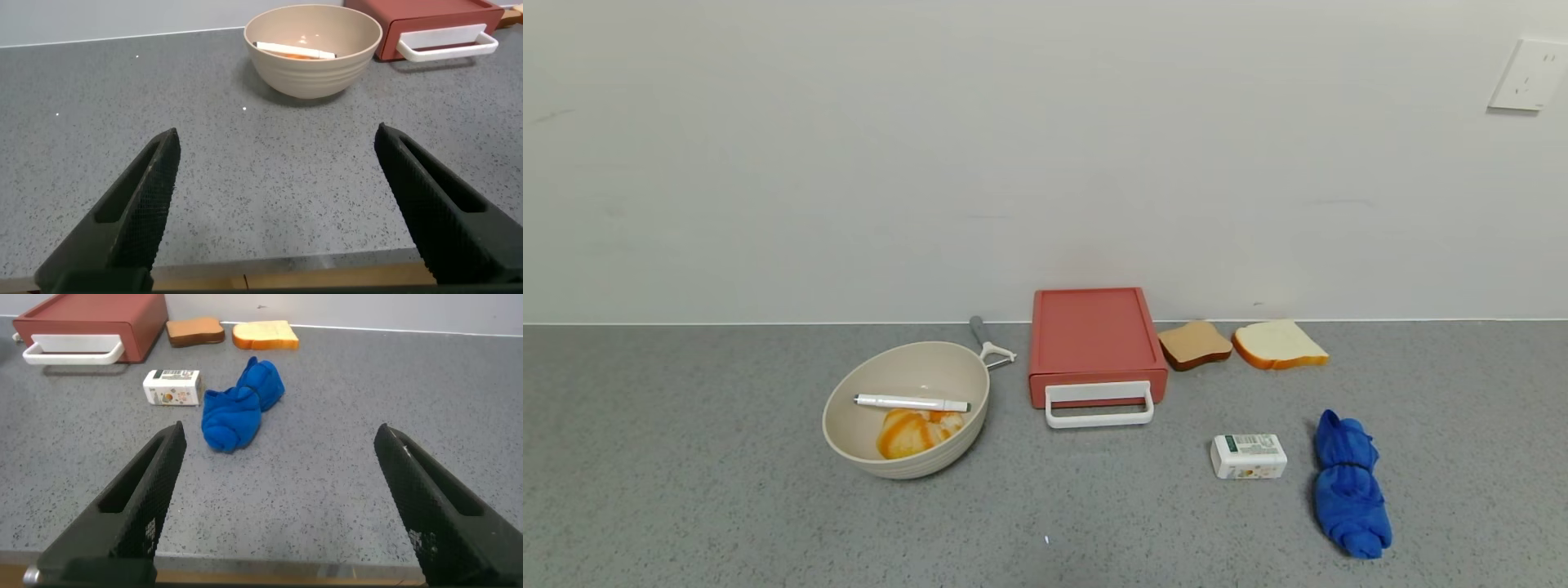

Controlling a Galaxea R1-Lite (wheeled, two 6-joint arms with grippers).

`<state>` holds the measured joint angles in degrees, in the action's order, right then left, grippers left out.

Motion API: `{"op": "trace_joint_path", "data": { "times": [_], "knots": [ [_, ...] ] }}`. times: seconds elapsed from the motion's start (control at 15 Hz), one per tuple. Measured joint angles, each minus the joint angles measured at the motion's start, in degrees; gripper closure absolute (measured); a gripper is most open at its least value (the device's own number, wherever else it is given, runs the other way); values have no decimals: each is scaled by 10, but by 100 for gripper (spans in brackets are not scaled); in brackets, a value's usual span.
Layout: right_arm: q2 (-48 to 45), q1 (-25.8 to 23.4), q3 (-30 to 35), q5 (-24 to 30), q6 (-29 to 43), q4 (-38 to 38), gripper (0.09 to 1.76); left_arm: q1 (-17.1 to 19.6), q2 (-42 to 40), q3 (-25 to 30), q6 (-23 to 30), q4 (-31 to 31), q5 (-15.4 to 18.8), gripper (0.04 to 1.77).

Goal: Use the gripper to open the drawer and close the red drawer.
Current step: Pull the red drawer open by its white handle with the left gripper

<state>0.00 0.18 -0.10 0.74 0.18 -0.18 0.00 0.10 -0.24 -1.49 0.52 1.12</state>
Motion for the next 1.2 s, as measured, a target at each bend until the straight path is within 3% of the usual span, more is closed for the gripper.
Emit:
{"op": "trace_joint_path", "data": {
  "times": [0.2, 0.47, 0.93, 1.2],
  "knots": [
    [0, 0, 0, 0, 0, 0, 15, 0, 2, -17, 0, 4, 0, 9],
    [0, 0, 0, 0, 0, 0, 15, 0, 54, -127, 1, 61, -7, 9],
    [0, 0, -1, 0, 0, 0, 15, -5, 340, -352, -3, 123, -15, 9],
    [0, 0, -1, 0, 0, 0, 15, -59, 503, -459, -5, 143, 2, 9]
  ]
}}
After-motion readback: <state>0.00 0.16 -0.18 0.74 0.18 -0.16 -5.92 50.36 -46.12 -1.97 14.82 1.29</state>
